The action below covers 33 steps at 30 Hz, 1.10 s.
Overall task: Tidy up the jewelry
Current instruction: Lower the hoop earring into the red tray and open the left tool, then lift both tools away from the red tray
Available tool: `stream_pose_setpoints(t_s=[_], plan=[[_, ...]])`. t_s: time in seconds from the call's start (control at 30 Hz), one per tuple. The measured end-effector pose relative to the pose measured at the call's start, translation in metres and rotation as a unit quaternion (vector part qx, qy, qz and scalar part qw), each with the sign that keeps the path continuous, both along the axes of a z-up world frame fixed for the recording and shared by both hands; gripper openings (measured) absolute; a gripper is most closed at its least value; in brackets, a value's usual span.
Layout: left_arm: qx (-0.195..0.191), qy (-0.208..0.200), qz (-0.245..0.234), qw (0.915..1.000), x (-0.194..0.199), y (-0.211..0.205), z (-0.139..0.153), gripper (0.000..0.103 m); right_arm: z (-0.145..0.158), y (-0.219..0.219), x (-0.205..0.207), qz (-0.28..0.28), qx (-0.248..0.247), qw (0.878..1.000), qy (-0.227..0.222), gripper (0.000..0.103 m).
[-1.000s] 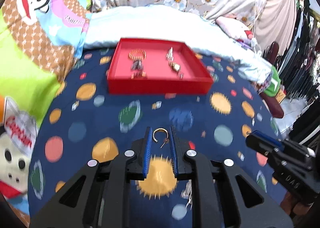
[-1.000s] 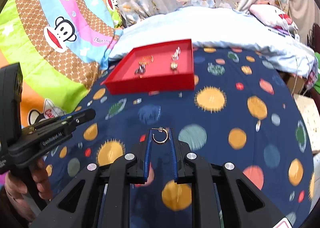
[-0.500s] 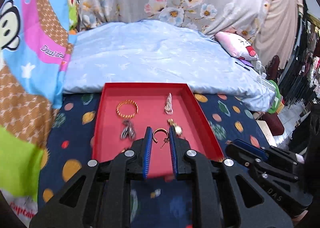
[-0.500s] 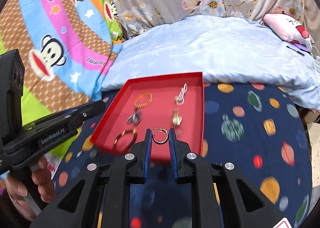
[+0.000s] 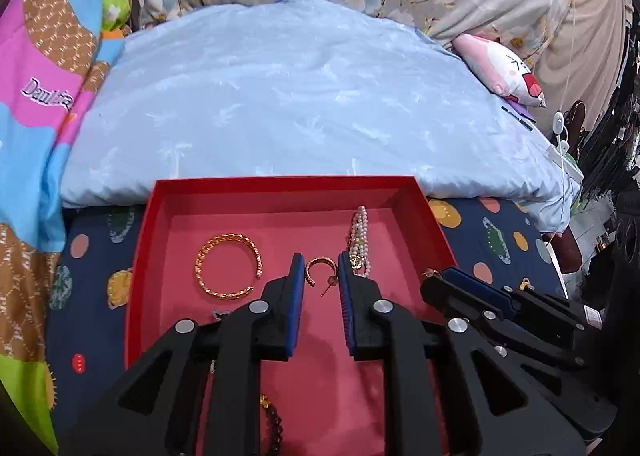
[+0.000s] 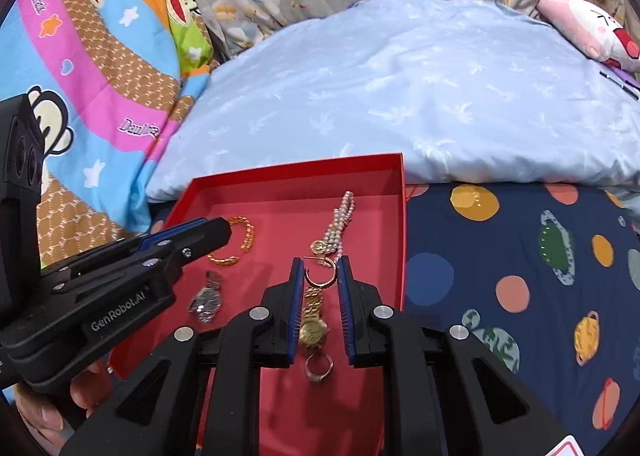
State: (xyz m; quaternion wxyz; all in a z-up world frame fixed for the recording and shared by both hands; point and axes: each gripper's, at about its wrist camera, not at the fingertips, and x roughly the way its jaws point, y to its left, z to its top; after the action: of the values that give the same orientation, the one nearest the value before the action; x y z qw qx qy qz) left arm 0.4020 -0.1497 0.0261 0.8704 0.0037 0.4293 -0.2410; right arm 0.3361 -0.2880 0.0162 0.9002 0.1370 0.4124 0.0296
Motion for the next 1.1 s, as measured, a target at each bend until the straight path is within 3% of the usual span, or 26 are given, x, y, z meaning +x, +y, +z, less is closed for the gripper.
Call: stream_pose_setpoints(t_s=[0.1,0.13,0.17,0.2,0.33,0.4,0.57,0.73,0.9,1.1], plan=[[0.008,-0.005,0.001,1.0000,0.004,-0.006,-0.006,0.022,-0.003,-0.001,0.005,-0.005,-0.009,1.000,-0.004,0.018],[0.013,-0.009,0.005,0.9999,0.005,-0.007,-0.007,0.028,-0.001,-0.002,0.004,-0.009,-0.012,1.000,-0.009,0.021],[0.014,-0.012,0.009,0.9998,0.005,-0.007,-0.006,0.043,0.002,-0.003,0.003,-0.012,-0.011,1.000,-0.014,0.022],[0.016,-0.018,0.014,0.9996,0.005,-0.006,-0.004,0.048,0.004,-0.005,0.002,-0.016,-0.009,1.000,-0.018,0.023],[0.016,-0.037,0.025,0.9989,-0.005,0.004,0.012,0.051,0.027,-0.013,-0.018,-0.027,-0.003,0.999,-0.042,0.026],[0.016,-0.048,0.035,0.9981,-0.019,0.016,0.026,0.058,0.039,-0.015,-0.034,-0.029,-0.003,0.998,-0.052,0.028],[0.027,-0.073,0.046,0.9959,-0.063,0.044,0.051,0.061,0.064,-0.010,-0.093,-0.029,-0.018,0.998,-0.061,0.033],[0.035,-0.079,0.049,0.9950,-0.123,0.077,0.060,0.062,0.069,0.000,-0.159,-0.029,-0.020,0.998,-0.057,0.036],[0.053,-0.084,0.052,0.9937,-0.182,0.104,0.050,0.069,0.055,0.024,-0.224,-0.027,-0.041,0.998,-0.038,0.036],[0.043,-0.036,0.054,0.9969,-0.238,0.129,0.019,0.069,0.031,0.039,-0.287,-0.036,-0.041,0.998,-0.010,0.036]])
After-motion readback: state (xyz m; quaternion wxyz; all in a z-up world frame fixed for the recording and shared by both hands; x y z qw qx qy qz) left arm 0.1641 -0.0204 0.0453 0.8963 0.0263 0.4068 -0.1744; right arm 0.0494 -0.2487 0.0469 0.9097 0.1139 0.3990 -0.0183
